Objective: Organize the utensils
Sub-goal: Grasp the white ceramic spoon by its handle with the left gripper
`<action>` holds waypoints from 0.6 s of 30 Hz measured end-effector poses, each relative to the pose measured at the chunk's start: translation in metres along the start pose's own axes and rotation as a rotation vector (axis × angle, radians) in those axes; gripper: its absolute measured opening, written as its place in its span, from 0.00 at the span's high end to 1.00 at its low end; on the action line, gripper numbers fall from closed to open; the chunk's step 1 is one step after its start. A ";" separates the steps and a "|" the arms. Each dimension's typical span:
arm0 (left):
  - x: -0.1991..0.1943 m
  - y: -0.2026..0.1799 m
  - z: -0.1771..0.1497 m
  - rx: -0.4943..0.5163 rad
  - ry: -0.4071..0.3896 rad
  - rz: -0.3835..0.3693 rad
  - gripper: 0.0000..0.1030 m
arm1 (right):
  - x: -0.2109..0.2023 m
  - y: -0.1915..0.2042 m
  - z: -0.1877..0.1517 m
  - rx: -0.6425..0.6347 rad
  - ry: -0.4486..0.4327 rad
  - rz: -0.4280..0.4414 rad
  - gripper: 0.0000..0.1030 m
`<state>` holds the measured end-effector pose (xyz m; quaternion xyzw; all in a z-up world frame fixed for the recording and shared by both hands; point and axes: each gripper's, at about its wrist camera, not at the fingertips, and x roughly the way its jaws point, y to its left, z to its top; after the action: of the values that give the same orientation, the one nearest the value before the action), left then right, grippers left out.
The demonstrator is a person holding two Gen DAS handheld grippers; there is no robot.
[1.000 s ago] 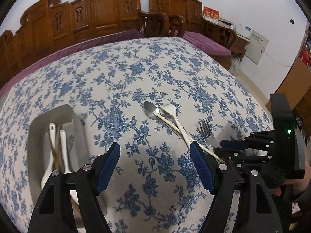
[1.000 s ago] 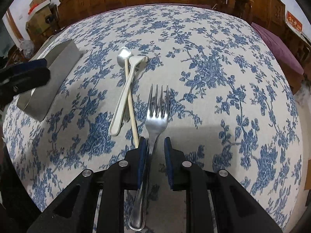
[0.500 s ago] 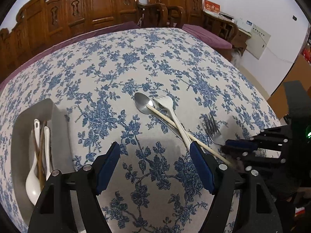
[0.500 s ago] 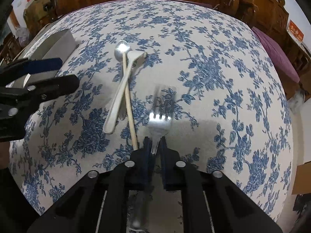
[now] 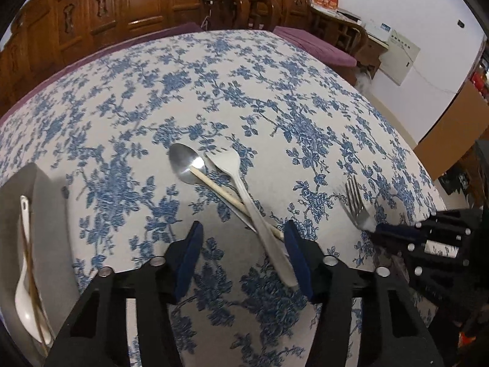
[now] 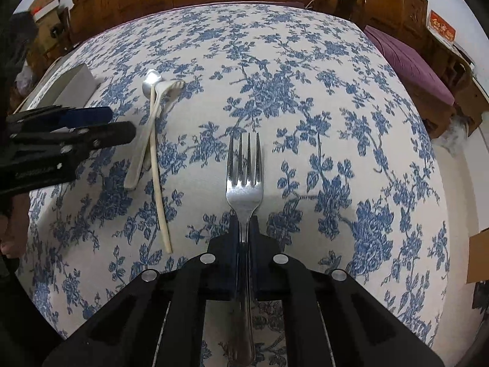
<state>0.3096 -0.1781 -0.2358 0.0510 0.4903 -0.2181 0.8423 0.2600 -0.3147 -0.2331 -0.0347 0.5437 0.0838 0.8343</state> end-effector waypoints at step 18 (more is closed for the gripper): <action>0.008 0.009 -0.011 -0.029 0.076 0.034 0.75 | -0.001 0.001 -0.003 0.014 -0.013 -0.001 0.92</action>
<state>0.3075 -0.1694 -0.2492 0.0552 0.5243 -0.1947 0.8271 0.2567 -0.3139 -0.2330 -0.0287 0.5389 0.0798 0.8381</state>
